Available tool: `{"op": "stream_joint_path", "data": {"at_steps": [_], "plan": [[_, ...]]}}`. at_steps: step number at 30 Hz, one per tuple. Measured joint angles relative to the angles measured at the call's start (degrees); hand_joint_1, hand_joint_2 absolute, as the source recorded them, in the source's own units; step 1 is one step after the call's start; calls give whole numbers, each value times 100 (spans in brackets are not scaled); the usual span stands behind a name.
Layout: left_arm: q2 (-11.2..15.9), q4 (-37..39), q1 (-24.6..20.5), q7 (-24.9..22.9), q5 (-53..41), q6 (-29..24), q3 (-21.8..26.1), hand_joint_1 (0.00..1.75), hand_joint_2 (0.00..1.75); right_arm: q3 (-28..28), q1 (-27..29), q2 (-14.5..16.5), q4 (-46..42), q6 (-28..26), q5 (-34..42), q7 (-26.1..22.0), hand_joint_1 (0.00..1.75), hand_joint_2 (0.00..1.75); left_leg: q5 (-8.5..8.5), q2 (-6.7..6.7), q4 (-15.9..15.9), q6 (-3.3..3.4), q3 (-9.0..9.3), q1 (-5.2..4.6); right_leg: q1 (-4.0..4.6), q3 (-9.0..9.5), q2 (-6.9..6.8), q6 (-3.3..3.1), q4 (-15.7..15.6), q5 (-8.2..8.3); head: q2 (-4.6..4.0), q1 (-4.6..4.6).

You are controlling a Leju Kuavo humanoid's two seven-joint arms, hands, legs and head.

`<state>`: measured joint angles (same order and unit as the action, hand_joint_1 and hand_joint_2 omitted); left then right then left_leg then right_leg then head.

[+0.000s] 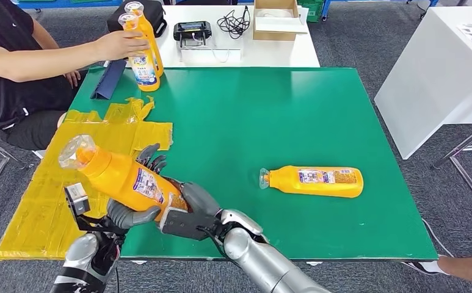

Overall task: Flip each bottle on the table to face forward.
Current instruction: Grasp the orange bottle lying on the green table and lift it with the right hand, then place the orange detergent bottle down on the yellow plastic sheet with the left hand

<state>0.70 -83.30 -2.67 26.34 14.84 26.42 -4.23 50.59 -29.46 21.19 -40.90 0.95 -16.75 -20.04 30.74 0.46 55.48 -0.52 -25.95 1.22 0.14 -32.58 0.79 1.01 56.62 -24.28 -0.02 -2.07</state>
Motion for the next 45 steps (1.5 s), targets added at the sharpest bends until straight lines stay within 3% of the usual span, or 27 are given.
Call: {"op": "stream_joint_path", "data": {"at_steps": [7,22,23,26,27,33,39,45], "plan": [[30,2,244,66,-10,-76,56,175,175,897,-206,-87,196,-211,500,54,175,175,0,1,0,0,0,-1,0,-2,1,0,-1,0,0,1],[31,2,318,90,12,-42,86,175,175,1130,-335,-98,426,-291,575,-20,175,175,0,2,1,0,1,-1,1,-3,1,0,-1,0,0,0],[31,2,318,91,13,-42,86,175,175,1126,-335,-98,439,-307,573,-35,154,175,0,2,1,0,1,-1,1,-3,2,0,-1,0,0,0],[31,-5,307,125,-44,-92,86,175,175,1089,-327,-97,482,-395,537,-91,24,175,0,1,1,0,1,-1,1,-3,1,0,-1,0,0,0],[31,-16,293,146,-110,-142,86,175,175,1061,-322,-97,503,-451,498,-108,0,175,0,1,1,0,0,-1,0,-3,1,0,-1,0,0,0],[11,-281,264,389,-884,-777,125,175,175,685,-326,-261,555,-651,-59,-81,0,175,0,0,1,0,0,-1,-1,0,-1,0,-1,0,0,1],[22,-747,379,992,-2602,-2258,873,175,175,-18,-86,-1074,-35,-613,-820,73,0,175,0,-6,1,0,-4,-2,-5,1,-4,0,-1,0,0,1],[20,-943,439,1091,-2962,-2454,1441,175,175,-550,11,-1523,-567,-479,-1034,138,0,175,0,-6,1,1,-3,-1,-4,-1,-4,0,-2,0,0,-1]]}}
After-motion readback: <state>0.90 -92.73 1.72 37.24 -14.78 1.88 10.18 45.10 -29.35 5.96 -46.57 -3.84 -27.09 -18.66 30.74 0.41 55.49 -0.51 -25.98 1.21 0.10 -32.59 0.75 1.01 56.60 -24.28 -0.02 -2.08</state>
